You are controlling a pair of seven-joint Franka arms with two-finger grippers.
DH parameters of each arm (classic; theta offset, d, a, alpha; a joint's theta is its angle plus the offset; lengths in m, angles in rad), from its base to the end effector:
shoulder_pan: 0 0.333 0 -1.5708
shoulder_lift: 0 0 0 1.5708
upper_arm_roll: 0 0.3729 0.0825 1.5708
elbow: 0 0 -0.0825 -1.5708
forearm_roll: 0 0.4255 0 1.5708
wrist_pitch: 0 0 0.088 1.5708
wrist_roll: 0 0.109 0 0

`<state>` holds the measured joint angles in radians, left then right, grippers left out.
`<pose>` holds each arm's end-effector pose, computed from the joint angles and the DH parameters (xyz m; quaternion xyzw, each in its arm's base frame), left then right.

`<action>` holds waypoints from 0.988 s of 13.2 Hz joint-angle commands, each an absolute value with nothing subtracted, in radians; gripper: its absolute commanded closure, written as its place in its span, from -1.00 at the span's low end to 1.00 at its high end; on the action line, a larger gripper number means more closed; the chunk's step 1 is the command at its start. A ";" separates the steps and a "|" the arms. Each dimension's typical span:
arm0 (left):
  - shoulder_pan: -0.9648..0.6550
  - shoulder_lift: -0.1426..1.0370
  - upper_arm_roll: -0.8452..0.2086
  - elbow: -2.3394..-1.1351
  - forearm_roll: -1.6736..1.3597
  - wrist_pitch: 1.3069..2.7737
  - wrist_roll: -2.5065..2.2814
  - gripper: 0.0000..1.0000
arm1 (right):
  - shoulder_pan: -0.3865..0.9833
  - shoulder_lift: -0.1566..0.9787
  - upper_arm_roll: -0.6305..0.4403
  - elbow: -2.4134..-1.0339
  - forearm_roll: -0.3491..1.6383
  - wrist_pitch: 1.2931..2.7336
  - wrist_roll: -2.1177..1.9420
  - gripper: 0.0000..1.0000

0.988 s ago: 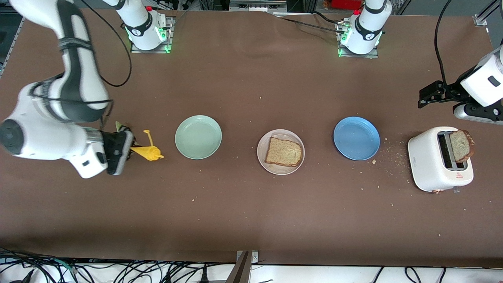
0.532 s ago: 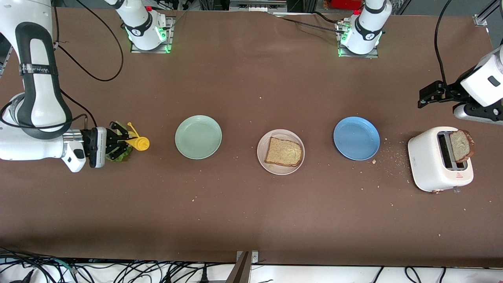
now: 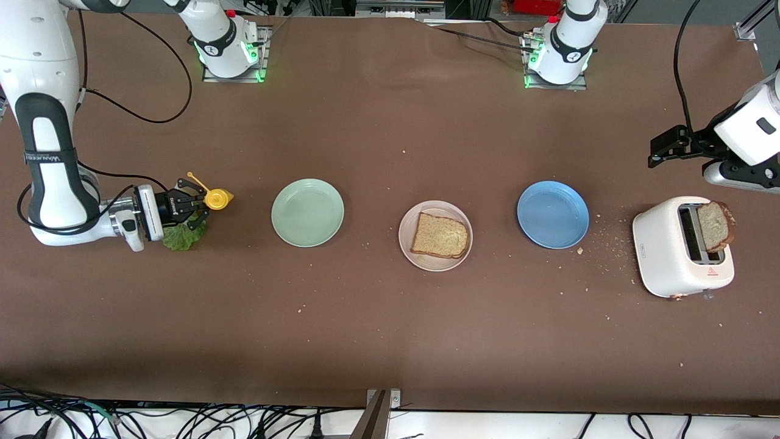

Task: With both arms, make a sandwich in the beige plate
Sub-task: 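Set the bottle upright on the table and open the right gripper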

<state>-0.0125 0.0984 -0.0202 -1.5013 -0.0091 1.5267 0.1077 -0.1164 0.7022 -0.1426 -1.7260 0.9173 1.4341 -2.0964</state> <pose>0.6259 -0.0208 0.6511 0.9969 -0.0701 -0.0362 0.0069 0.6398 -0.0623 0.1893 -0.6196 -0.5463 -0.1802 0.5340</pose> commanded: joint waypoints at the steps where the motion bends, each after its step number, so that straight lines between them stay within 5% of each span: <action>1: -0.017 0.081 -0.011 -1.511 -0.028 1.519 0.132 -1.00 | -0.149 0.730 -0.123 -1.721 0.977 1.371 -2.215 1.00; 13: -0.015 0.083 -0.011 -1.509 -0.028 1.519 0.132 -1.00 | -0.143 0.879 -0.115 -1.710 1.106 1.382 -2.477 0.90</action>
<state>-0.0124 0.0984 -0.0201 -1.5013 -0.0091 1.5267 0.1077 -0.1339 0.8728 -0.1218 -1.7239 1.0873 1.3985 -2.4619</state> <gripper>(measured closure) 0.000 0.921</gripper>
